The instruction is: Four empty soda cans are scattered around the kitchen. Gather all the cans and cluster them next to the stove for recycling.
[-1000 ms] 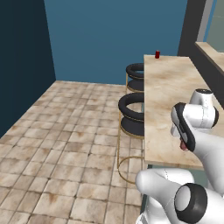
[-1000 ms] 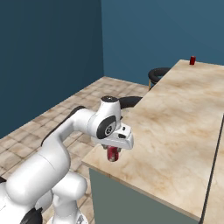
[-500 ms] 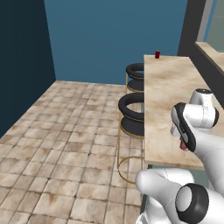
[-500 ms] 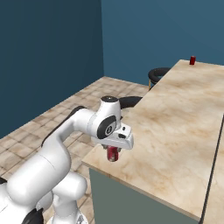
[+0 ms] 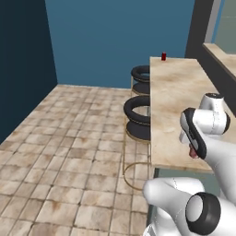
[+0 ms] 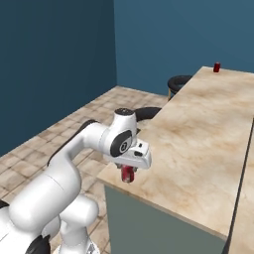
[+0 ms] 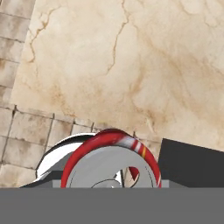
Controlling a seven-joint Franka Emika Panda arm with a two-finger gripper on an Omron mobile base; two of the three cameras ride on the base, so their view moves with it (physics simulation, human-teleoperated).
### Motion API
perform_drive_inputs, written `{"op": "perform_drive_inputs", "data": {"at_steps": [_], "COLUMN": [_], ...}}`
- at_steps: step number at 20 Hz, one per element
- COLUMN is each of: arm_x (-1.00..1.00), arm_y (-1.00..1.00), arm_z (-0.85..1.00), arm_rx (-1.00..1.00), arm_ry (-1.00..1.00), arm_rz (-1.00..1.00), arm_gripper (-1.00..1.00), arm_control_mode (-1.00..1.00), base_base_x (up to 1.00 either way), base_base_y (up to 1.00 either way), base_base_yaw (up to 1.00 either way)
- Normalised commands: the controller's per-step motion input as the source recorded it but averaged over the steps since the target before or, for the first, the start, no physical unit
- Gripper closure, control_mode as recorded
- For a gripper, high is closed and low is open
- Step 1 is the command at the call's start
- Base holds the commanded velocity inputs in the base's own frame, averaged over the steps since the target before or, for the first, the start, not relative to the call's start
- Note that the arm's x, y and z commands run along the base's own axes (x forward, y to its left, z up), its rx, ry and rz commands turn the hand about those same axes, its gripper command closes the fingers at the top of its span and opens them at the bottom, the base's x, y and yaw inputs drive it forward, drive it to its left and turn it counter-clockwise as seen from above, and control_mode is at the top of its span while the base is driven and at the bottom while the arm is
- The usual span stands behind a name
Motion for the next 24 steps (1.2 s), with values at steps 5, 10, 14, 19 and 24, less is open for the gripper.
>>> {"op": "perform_drive_inputs", "data": {"at_steps": [5, 10, 14, 19, 24], "arm_x": [0.0, 0.0, 0.0, 0.0, 0.0], "arm_y": [0.0, 0.0, 0.0, 0.0, 0.0], "arm_z": [0.0, 0.0, 0.0, 0.0, 0.0], "arm_rx": [0.0, 0.0, 0.0, 0.0, 0.0], "arm_ry": [0.0, 0.0, 0.0, 0.0, 0.0], "arm_rz": [0.0, 0.0, 0.0, 0.0, 0.0], "arm_gripper": [1.0, 1.0, 1.0, 1.0, 1.0], "arm_control_mode": [1.0, 1.0, 1.0, 1.0, 1.0], "base_base_x": [-0.62, -0.67, -0.73, -0.73, -0.74], "base_base_y": [0.01, 0.03, 0.06, 0.07, 0.08], "base_base_yaw": [-0.09, -0.11, -0.13, -0.14, -0.14]}}
